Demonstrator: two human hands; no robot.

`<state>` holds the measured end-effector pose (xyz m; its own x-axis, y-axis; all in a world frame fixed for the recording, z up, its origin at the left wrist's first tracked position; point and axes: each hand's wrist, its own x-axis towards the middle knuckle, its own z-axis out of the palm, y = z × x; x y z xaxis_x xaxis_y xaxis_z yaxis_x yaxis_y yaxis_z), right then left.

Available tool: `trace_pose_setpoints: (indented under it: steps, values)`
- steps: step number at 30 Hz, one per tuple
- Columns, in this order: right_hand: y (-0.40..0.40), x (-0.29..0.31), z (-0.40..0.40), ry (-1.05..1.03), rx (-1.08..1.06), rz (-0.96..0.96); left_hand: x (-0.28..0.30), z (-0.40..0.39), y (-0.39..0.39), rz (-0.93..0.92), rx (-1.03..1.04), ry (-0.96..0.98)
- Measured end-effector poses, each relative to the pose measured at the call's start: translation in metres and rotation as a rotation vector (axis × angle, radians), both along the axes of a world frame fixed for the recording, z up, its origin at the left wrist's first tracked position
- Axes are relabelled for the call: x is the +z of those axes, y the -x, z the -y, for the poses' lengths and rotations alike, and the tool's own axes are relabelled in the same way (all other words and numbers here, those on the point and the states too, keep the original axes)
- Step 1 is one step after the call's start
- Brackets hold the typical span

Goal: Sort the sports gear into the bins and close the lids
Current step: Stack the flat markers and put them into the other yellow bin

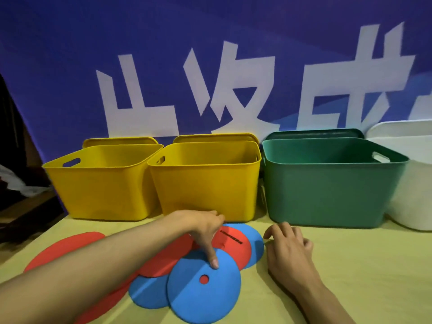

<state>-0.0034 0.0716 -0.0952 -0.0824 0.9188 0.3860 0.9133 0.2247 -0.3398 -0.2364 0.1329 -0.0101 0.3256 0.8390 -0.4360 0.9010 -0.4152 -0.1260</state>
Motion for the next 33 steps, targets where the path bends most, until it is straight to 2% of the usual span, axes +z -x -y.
trace_pose_setpoints:
  steps: [8,18,22,27,33]
  values:
    - [-0.001,-0.002,0.000,0.018,-0.002,-0.005,-0.001,0.000,-0.007,-0.094,0.121,0.029]
    - [-0.005,0.001,0.008,0.029,-0.023,-0.048,0.003,0.007,-0.023,-0.020,0.226,-0.014]
    - [-0.008,0.004,0.008,0.013,-0.057,-0.102,0.003,0.012,-0.029,0.010,0.212,-0.100]
    - [-0.007,0.003,0.009,-0.004,-0.051,-0.129,0.003,0.022,-0.019,0.139,0.191,-0.083]
    - [-0.008,0.005,0.010,-0.018,-0.049,-0.146,0.016,0.046,-0.015,0.218,0.009,-0.326]
